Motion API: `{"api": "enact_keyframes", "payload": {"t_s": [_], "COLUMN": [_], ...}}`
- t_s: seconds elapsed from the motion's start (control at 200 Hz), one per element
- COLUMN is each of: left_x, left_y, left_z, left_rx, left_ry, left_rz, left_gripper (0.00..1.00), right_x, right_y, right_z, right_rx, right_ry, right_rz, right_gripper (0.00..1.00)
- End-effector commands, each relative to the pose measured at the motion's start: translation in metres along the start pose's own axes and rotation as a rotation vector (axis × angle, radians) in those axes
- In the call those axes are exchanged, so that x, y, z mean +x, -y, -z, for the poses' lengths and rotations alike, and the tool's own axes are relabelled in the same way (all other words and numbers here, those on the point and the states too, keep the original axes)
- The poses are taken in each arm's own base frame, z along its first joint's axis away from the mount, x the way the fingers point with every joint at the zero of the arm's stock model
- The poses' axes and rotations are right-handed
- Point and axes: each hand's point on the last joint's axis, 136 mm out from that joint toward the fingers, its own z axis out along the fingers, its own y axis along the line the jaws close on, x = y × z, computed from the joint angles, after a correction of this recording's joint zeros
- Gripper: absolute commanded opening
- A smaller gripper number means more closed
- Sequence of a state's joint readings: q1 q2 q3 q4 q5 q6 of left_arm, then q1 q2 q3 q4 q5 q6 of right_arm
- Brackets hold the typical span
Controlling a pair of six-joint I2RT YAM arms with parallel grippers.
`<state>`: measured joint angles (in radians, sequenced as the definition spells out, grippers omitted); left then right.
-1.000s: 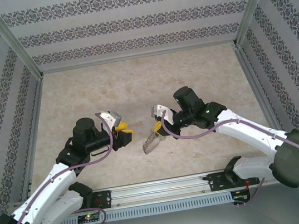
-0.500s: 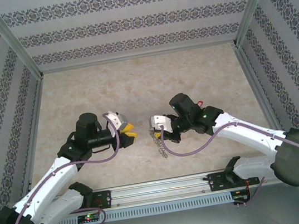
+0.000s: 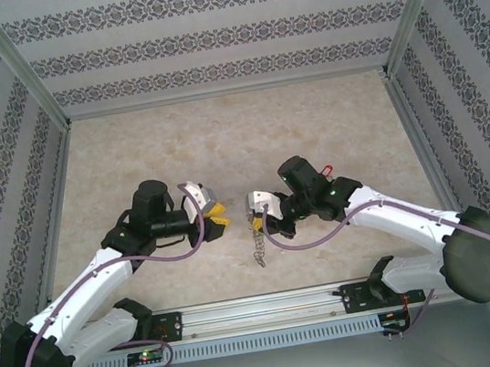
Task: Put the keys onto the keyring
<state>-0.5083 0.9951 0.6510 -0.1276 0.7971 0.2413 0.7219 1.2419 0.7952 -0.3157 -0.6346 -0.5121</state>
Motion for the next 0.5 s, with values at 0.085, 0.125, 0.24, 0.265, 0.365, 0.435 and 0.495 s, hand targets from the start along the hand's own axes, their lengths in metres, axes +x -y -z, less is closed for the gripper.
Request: {"api": "enact_keyframes", "payload": {"t_s": [0.085,0.125,0.24,0.265,0.365,0.435,0.495], "left_x": [-0.001,0.000,0.003,0.004,0.008,0.008,0.009], "left_y": [0.018,0.019,0.023,0.023,0.024,0.025,0.027], "left_z": [-0.009,-0.011,-0.018,-0.019,-0.024,-0.027,-0.030], "left_rx": [0.093,0.103,0.128,0.130,0.141,0.149,0.165], "left_ry": [0.010,0.009,0.007,0.006,-0.001,-0.004,-0.009], "left_rz": [-0.051,-0.055,-0.064,-0.066,-0.077,-0.086,-0.092], "left_gripper": [0.38,0.38,0.38,0.38,0.38,0.38,0.38], "right_x": [-0.009,-0.010,-0.011,-0.011,-0.010,-0.010,-0.010], "right_y": [-0.005,-0.004,-0.004,-0.005,-0.006,-0.007,-0.007], "right_z": [-0.003,-0.003,-0.002,-0.002,-0.001,0.000,0.001], "right_rx": [-0.080,-0.075,-0.074,-0.076,-0.074,-0.072,-0.071], "right_ry": [0.066,0.067,0.075,0.077,0.078,0.078,0.079], "right_rz": [-0.084,-0.080,-0.059,-0.054,-0.045,-0.043,-0.042], "right_gripper": [0.00,0.00,0.00,0.00,0.00,0.00,0.00]}}
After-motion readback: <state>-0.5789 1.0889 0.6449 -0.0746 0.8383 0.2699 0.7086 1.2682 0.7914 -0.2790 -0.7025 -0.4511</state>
